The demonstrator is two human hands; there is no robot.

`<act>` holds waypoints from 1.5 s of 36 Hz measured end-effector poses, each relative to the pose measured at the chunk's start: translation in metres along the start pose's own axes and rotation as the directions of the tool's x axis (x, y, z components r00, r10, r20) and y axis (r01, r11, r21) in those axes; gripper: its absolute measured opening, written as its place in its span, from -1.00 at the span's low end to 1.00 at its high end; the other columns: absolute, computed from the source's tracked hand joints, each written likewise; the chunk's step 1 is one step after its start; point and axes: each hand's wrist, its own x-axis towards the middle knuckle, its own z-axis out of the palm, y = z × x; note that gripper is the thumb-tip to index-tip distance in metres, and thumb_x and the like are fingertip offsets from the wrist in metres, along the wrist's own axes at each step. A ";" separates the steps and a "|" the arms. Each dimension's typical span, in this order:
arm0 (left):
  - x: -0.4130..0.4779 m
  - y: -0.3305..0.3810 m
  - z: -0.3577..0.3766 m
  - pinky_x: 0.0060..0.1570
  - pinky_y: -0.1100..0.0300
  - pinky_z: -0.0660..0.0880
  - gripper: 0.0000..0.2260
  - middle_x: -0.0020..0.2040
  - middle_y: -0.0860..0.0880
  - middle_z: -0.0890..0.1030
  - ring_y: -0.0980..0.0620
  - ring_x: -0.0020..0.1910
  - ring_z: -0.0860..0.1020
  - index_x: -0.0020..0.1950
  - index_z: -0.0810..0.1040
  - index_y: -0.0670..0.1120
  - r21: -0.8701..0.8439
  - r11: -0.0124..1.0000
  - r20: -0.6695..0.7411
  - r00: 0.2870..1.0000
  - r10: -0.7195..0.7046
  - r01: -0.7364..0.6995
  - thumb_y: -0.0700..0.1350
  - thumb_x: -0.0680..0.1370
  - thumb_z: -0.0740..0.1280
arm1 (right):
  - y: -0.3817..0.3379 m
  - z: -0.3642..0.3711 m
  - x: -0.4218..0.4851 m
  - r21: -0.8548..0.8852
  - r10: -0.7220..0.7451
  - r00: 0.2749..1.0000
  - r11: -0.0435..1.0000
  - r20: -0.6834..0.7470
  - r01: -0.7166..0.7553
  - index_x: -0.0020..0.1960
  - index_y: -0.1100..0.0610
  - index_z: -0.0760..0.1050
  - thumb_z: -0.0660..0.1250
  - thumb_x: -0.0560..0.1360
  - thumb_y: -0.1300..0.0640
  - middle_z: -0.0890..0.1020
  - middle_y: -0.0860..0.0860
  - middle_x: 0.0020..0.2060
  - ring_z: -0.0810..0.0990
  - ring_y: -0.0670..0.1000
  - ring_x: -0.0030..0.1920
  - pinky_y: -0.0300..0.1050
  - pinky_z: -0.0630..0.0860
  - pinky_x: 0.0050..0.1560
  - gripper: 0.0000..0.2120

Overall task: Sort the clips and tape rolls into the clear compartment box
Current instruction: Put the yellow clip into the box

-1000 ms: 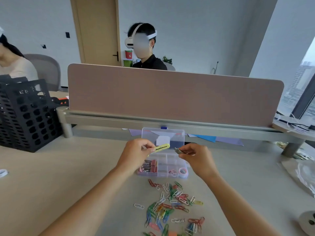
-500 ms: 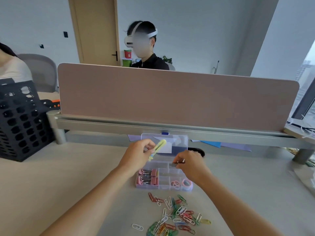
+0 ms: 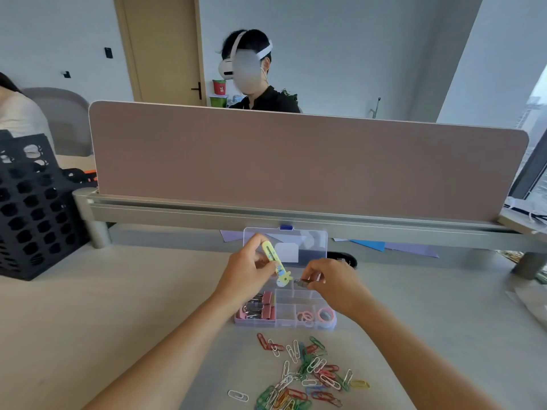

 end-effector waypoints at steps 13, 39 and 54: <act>-0.005 -0.012 -0.002 -0.16 0.10 0.54 -0.79 -0.18 0.09 0.69 0.10 -0.14 0.65 -0.05 0.36 0.07 0.074 0.997 0.058 0.998 -0.031 0.026 -0.14 0.54 0.38 | 0.003 0.001 -0.001 -0.186 -0.026 1.000 0.982 0.009 0.027 -0.03 -0.04 0.61 0.23 0.47 0.33 0.63 -0.07 -0.06 0.58 -0.05 -0.09 -0.16 0.55 -0.05 -0.69; -0.017 -0.028 -0.022 -0.02 0.15 0.12 -0.72 -0.08 0.26 0.49 0.21 0.06 0.32 -0.03 0.67 0.26 0.494 0.867 0.059 0.997 0.048 -0.071 -0.13 0.57 0.29 | 0.002 -0.009 -0.020 -0.322 -0.041 0.996 0.947 -0.084 0.012 0.03 -0.16 0.58 0.13 0.54 0.27 0.58 -0.20 0.03 0.43 -0.07 0.06 -0.15 0.11 0.03 -0.61; -0.045 0.005 -0.020 0.12 0.15 0.25 -0.69 -0.06 0.22 0.50 0.17 0.09 0.37 0.06 0.66 0.17 0.322 0.940 0.074 0.993 0.094 -0.113 -0.20 0.58 0.23 | -0.017 -0.029 -0.057 0.073 -0.107 0.993 0.991 -0.057 0.111 0.00 -0.07 0.61 0.30 0.52 0.22 0.49 -0.28 -0.18 0.48 -0.16 -0.17 -0.36 0.40 -0.15 -0.78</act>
